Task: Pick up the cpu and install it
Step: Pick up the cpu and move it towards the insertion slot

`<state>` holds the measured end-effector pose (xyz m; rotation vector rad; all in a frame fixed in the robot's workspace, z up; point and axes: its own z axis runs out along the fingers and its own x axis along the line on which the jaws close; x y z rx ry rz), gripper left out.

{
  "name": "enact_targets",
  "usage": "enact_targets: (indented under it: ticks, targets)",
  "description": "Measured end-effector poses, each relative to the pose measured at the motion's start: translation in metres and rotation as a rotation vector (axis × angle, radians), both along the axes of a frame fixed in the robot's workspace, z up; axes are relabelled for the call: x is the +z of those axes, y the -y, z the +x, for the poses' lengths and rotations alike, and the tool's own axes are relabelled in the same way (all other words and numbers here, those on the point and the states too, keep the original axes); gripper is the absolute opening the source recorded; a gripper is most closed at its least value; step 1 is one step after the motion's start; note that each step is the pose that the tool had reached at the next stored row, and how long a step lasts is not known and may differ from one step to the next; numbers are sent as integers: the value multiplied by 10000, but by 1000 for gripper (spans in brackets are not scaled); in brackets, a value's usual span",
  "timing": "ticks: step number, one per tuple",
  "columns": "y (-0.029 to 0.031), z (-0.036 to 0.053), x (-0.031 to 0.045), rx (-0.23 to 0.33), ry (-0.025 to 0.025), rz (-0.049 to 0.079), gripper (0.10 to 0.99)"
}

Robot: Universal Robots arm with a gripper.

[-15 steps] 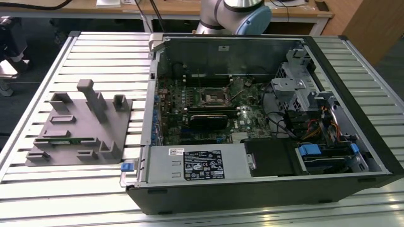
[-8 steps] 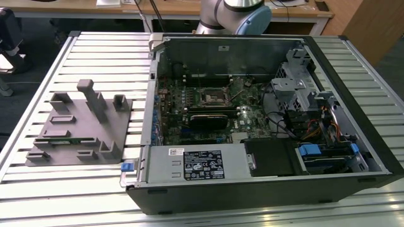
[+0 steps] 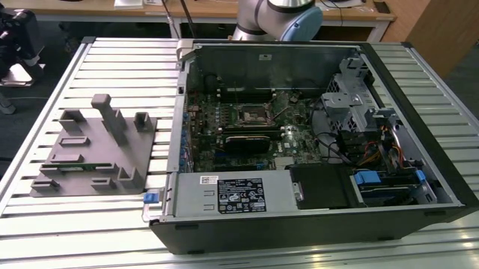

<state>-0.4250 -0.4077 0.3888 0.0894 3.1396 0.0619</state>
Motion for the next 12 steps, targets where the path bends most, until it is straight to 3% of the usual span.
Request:
enact_targets:
  ticks: [6, 12]
  targets:
    - [0, 160, 1, 0, 1, 8, 533]
    - [-1, 220, 46, -1, 1, 8, 533]
